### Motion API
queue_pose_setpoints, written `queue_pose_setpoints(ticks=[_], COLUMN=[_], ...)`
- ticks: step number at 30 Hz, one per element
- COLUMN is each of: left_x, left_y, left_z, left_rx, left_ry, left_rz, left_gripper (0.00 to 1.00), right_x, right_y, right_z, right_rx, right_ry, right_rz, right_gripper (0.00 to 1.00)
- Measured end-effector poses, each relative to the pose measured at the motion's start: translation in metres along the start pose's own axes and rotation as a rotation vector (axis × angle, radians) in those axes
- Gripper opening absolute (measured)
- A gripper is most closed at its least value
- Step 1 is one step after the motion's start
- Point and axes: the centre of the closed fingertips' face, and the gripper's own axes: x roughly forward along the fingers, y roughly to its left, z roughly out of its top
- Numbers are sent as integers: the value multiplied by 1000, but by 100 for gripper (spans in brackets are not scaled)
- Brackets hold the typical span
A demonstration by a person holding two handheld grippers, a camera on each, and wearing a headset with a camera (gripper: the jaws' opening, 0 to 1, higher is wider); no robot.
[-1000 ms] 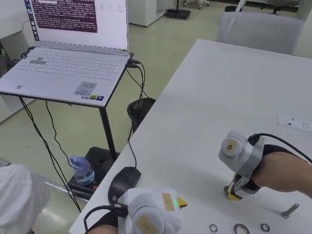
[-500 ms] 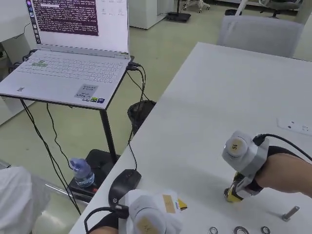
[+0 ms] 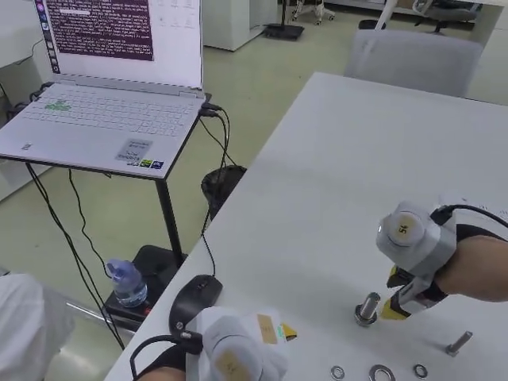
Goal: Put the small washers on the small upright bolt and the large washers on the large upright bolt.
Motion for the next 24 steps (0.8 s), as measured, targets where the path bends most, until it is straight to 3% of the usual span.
queue_pose_setpoints(ticks=[11, 24], left_x=[-1, -2], left_y=[-3, -4], left_z=[3, 3], left_rx=[1, -4], left_ry=[-7, -8], left_rz=[4, 14], left_gripper=[78, 77], right_x=[-11, -8], right_y=[12, 46], right_z=[-5, -8], right_rx=[9, 20], right_ry=[-30, -71], right_rz=[1, 32], right_gripper=[33, 33])
